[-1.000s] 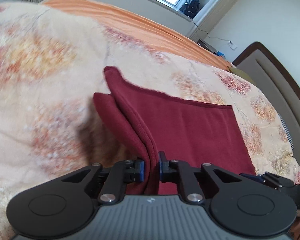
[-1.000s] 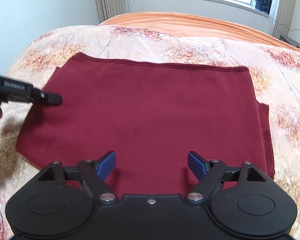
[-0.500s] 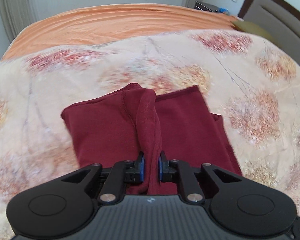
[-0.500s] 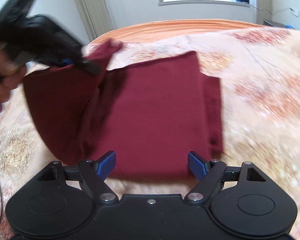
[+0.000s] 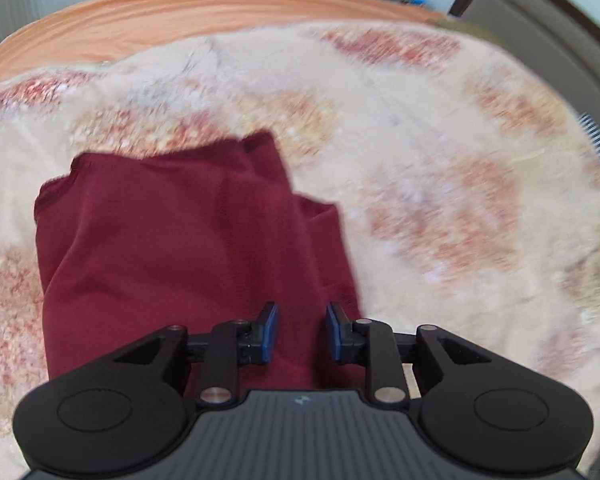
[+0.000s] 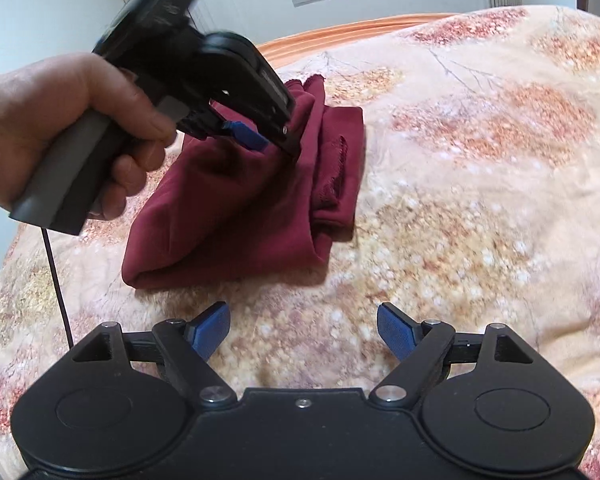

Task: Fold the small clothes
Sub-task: 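Release with the left gripper while the right gripper grasps the folded bundle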

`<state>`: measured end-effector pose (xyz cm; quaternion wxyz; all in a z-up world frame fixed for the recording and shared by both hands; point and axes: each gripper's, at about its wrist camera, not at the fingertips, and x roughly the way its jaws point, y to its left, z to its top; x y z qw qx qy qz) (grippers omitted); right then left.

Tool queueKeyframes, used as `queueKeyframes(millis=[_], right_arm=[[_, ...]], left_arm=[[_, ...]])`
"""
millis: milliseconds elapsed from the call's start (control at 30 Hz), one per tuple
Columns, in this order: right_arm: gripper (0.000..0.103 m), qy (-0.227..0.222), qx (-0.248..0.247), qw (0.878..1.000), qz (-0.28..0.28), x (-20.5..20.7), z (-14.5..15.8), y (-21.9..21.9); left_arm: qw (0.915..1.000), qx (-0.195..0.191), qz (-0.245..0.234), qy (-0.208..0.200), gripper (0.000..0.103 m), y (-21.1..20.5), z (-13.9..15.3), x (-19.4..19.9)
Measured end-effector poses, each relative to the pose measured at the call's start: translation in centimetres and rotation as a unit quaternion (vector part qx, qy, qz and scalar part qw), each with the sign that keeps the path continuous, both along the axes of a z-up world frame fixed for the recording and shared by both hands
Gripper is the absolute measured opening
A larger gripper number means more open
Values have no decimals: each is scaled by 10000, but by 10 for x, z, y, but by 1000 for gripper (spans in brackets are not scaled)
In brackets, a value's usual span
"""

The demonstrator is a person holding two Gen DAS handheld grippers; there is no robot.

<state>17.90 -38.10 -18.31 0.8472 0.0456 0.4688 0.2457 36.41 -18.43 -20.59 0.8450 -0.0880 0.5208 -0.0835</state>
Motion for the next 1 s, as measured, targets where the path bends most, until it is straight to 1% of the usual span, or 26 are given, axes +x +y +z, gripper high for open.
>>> queueKeyframes(millis=[33,67,100,133,167,200,267,367,400,433,533,600,700,767,867,1000], right_arm=[[83,17,48,10000,13,-1,0,-2],[83,60,123,9999,21,0,0,-6],[83,90,209,9997,16,1,0,-9],[83,97,319,9994,-7,3,2,-13],[83,107,441,9990,-41,5,5,-15],[83,124,632,9979,-82,8,8,-16],[82,187,1167,9929,-162,18,15,-18],[78,525,2098,9760,-266,42,18,-13],[76,669,2335,9696,-286,51,16,-8],[75,823,2435,9658,-325,59,12,-2],[67,1351,2402,9593,-622,78,-2,13],[66,1523,2389,9556,-815,83,-8,16],[66,1580,2338,9530,-1105,84,-12,14],[66,1626,2347,9510,-1187,90,-15,15],[67,1424,2279,9571,-1081,111,-15,22],[67,1424,2058,9634,-964,150,-27,38]], left_arm=[[9998,-63,-47,-169,34,3,10,-3],[9994,-104,-48,-332,43,8,21,-7],[9987,-145,11,-483,48,16,31,-11],[9980,-182,91,-604,56,25,37,-15],[9971,-199,209,-705,59,37,43,-20],[9966,-193,318,-736,60,48,45,-24],[9963,-138,582,-625,60,75,44,-34],[9951,-105,925,-327,60,110,33,-54],[9943,-113,1039,-223,60,123,27,-62],[9934,-119,1128,-152,60,132,25,-69],[9905,-143,1367,-17,60,159,19,-95],[9888,-184,1481,57,60,171,15,-108],[9877,-234,1539,177,60,181,7,-123],[9875,-254,1537,243,60,184,3,-128],[9875,-288,1530,254,60,185,0,-131],[9886,-305,1454,240,60,182,2,-126]])
